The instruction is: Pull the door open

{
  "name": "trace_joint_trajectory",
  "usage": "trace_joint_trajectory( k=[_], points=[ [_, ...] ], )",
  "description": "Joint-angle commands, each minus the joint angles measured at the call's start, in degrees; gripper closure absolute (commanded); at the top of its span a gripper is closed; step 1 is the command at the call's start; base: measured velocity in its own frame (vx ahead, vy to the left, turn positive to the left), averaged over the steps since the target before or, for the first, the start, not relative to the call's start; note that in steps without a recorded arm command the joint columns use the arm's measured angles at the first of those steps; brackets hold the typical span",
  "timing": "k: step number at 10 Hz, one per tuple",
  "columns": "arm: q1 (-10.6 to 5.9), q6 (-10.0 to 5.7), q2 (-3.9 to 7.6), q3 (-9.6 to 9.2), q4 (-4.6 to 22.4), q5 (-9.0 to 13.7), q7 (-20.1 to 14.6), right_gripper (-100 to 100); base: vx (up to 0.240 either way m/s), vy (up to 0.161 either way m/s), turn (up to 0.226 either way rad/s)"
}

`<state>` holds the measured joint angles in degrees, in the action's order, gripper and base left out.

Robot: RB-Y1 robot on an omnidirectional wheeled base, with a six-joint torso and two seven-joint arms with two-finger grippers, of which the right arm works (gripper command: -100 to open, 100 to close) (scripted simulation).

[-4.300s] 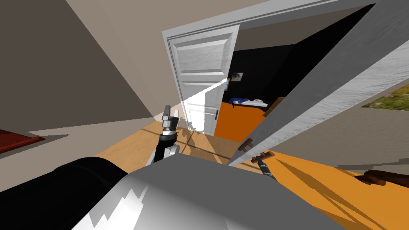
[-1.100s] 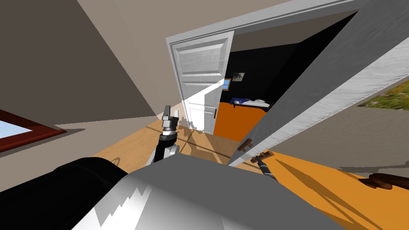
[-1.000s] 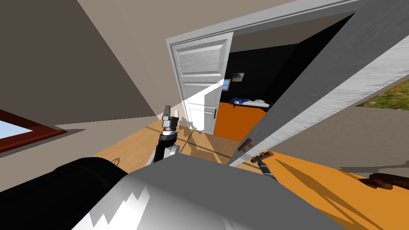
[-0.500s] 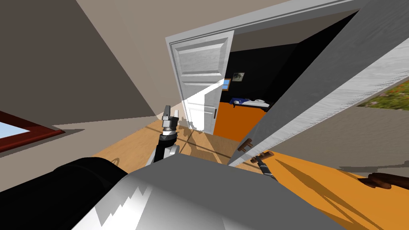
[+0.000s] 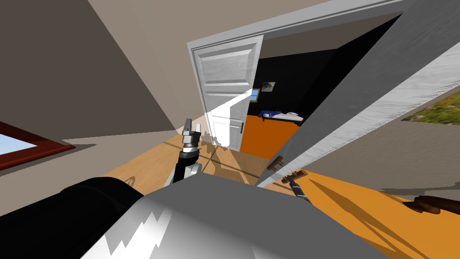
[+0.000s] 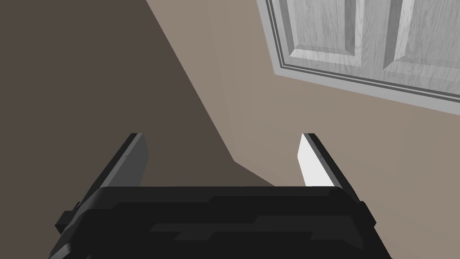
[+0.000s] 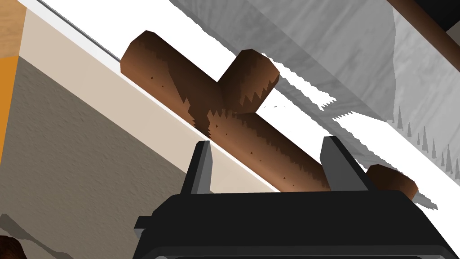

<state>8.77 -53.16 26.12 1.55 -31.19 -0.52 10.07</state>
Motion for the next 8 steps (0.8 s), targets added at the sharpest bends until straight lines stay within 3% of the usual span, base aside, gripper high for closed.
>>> trace_joint_trajectory(
  k=[1,8],
  points=[
    [-0.09,0.47,-0.55,0.20,-0.8,0.6,-1.8,100,0.000,0.000,0.000],
    [-0.46,-0.29,-0.10,-0.49,0.3,0.2,-1.9,100,-0.017,-0.014,0.010]
  ],
)
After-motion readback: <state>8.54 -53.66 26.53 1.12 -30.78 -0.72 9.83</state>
